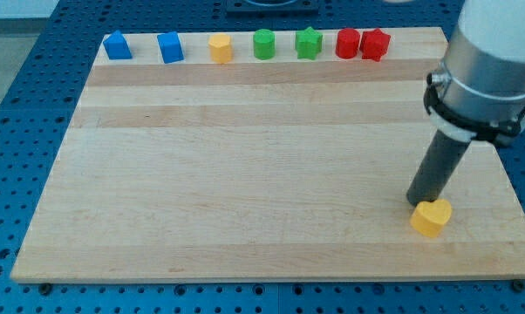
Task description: Move your arm to the top right
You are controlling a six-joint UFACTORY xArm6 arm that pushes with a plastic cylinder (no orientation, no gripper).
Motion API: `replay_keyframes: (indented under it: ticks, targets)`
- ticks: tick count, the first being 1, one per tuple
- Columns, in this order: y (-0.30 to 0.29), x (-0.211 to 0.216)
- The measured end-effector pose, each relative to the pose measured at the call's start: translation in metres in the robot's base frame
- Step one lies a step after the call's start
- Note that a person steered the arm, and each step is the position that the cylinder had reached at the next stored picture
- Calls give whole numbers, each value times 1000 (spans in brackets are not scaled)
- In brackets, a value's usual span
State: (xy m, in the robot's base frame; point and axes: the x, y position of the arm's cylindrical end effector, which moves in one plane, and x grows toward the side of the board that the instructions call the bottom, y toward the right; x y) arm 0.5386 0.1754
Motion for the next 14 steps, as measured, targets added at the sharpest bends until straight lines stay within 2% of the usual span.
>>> replay_keyframes:
  ticks: [3,4,6,9,11,13,14]
  targets:
    - [0,-9]
    - [63,-56]
    - [114,-153]
    - [122,-256]
    - [120,-262]
    - [91,-345]
    - [87,-347]
